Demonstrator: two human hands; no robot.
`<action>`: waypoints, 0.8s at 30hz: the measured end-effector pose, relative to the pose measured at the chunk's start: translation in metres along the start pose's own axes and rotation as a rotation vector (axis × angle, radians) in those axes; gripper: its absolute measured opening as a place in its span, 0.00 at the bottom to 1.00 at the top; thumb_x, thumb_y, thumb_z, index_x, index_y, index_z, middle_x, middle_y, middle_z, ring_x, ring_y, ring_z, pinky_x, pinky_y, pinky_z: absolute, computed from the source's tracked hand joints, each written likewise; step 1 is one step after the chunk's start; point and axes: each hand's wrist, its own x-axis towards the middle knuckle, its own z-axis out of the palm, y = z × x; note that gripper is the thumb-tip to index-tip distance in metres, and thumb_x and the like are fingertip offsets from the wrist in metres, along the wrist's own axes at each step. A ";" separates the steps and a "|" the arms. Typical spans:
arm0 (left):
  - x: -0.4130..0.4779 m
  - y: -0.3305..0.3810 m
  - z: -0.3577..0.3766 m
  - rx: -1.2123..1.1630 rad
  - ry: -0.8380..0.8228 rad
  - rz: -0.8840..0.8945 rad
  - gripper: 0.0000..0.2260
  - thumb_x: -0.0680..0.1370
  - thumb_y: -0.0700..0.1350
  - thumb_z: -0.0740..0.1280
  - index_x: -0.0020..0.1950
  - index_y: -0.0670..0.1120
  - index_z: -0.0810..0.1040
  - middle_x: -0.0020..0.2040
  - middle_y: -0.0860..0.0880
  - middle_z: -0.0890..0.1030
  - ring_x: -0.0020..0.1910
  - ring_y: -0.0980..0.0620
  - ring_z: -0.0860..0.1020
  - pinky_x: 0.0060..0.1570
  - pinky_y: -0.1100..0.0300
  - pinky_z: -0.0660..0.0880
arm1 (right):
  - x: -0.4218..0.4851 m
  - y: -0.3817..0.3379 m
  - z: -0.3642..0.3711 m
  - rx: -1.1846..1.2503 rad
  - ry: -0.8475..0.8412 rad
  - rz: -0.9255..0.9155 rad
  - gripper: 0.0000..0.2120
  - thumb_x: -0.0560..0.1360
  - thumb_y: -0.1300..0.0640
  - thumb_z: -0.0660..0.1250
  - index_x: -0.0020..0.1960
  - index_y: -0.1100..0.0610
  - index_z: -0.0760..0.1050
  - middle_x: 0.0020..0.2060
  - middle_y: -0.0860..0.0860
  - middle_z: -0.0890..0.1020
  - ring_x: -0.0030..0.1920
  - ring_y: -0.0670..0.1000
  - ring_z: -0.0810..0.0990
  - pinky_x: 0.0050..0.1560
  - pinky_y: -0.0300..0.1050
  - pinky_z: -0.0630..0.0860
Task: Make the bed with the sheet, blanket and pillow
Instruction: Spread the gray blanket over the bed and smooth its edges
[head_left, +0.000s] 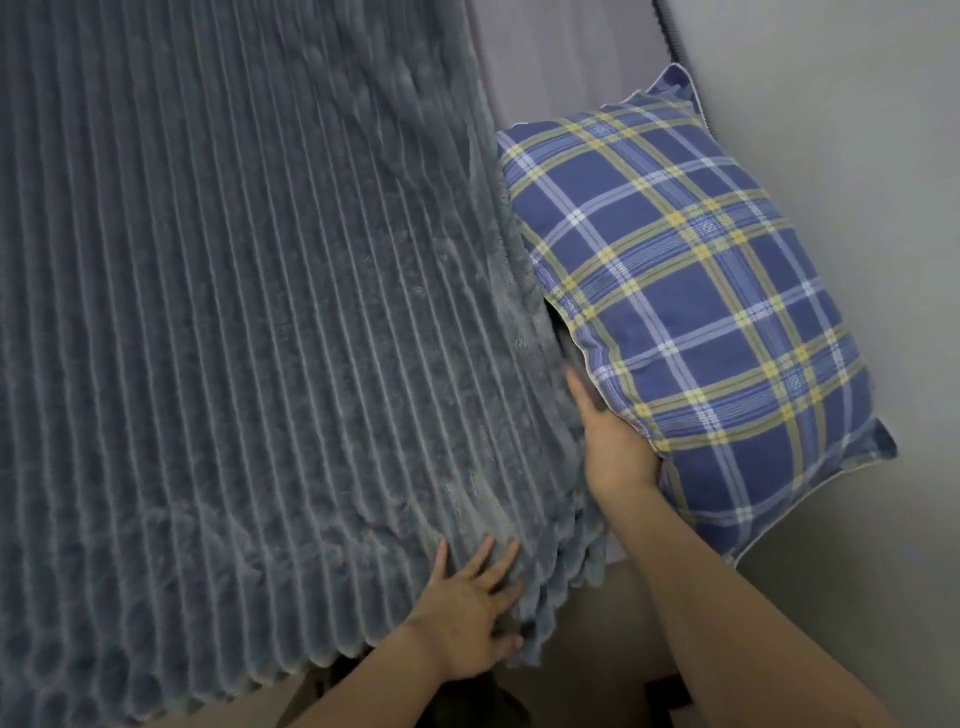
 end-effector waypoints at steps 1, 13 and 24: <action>-0.002 0.002 0.001 0.020 -0.010 0.026 0.30 0.78 0.65 0.51 0.78 0.58 0.50 0.78 0.58 0.35 0.76 0.51 0.32 0.66 0.33 0.29 | 0.002 -0.003 -0.003 0.118 -0.007 -0.056 0.53 0.73 0.72 0.60 0.72 0.42 0.23 0.70 0.67 0.67 0.46 0.60 0.79 0.48 0.56 0.78; -0.021 0.008 0.004 -0.151 0.210 0.149 0.25 0.80 0.53 0.55 0.77 0.52 0.58 0.78 0.55 0.54 0.78 0.54 0.50 0.74 0.46 0.37 | -0.004 0.001 0.009 0.706 -0.488 0.088 0.46 0.62 0.59 0.81 0.68 0.56 0.54 0.64 0.56 0.65 0.65 0.57 0.69 0.60 0.49 0.68; -0.045 -0.061 -0.040 -0.114 0.343 -0.066 0.30 0.82 0.53 0.54 0.79 0.54 0.41 0.78 0.58 0.37 0.78 0.55 0.39 0.75 0.50 0.39 | -0.060 0.031 0.015 1.198 -0.190 0.834 0.25 0.82 0.45 0.55 0.75 0.56 0.62 0.73 0.55 0.67 0.71 0.59 0.67 0.68 0.51 0.67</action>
